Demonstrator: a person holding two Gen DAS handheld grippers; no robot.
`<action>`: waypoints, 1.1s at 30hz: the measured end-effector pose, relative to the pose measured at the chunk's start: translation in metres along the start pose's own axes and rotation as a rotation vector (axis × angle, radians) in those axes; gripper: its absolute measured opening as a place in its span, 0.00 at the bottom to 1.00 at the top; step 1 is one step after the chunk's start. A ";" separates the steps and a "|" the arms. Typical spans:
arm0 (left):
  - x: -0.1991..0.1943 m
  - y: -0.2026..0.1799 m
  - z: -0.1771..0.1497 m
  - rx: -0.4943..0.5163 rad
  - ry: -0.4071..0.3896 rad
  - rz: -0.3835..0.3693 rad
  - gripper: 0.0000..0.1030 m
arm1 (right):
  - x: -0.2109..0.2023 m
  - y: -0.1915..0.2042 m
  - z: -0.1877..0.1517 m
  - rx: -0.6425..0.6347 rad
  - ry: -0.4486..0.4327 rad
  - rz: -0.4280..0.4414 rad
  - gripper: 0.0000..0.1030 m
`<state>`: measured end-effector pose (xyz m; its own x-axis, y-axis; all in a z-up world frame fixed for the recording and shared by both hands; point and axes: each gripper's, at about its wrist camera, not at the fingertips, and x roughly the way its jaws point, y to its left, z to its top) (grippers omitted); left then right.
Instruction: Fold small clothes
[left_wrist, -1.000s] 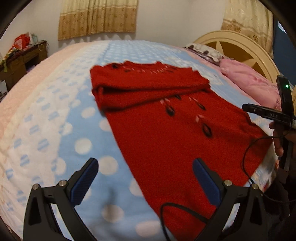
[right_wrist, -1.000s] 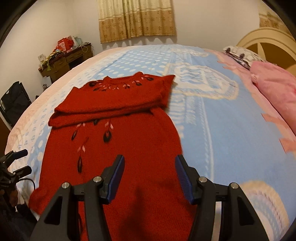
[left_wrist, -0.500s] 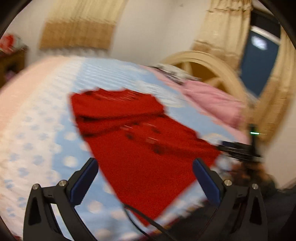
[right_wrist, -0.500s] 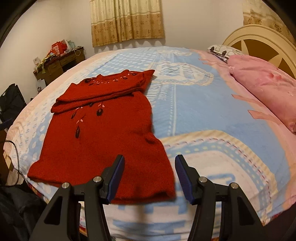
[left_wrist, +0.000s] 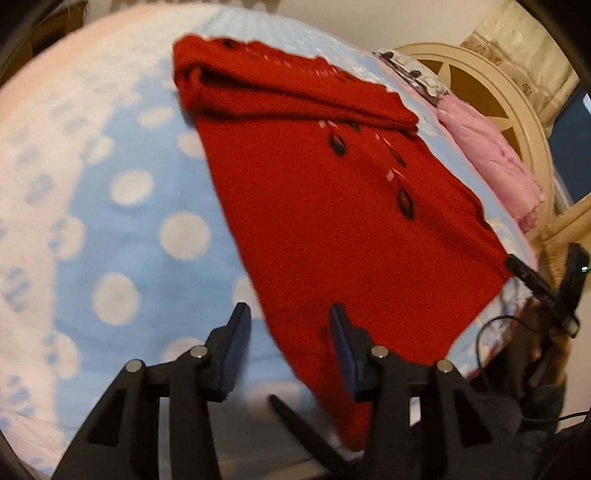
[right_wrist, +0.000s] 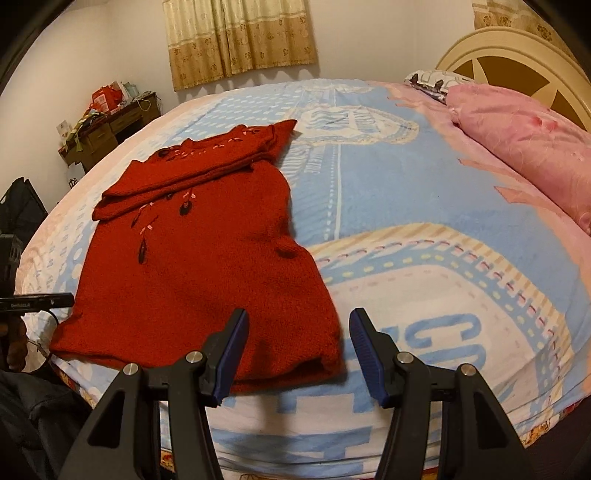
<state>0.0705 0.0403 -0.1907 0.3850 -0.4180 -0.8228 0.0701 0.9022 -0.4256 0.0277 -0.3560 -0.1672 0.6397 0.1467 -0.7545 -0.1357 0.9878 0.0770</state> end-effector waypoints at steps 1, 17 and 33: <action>0.002 0.000 -0.002 -0.010 0.013 -0.014 0.45 | 0.000 0.001 0.000 0.001 0.000 -0.001 0.56; -0.008 -0.034 -0.021 0.085 0.129 0.033 0.47 | -0.014 -0.003 -0.007 0.025 -0.012 -0.022 0.56; -0.015 -0.030 -0.024 0.066 0.127 -0.102 0.45 | -0.002 -0.005 -0.006 0.083 0.009 0.078 0.18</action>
<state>0.0404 0.0170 -0.1748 0.2533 -0.5138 -0.8197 0.1643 0.8578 -0.4870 0.0222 -0.3620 -0.1702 0.6229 0.2232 -0.7498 -0.1217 0.9744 0.1889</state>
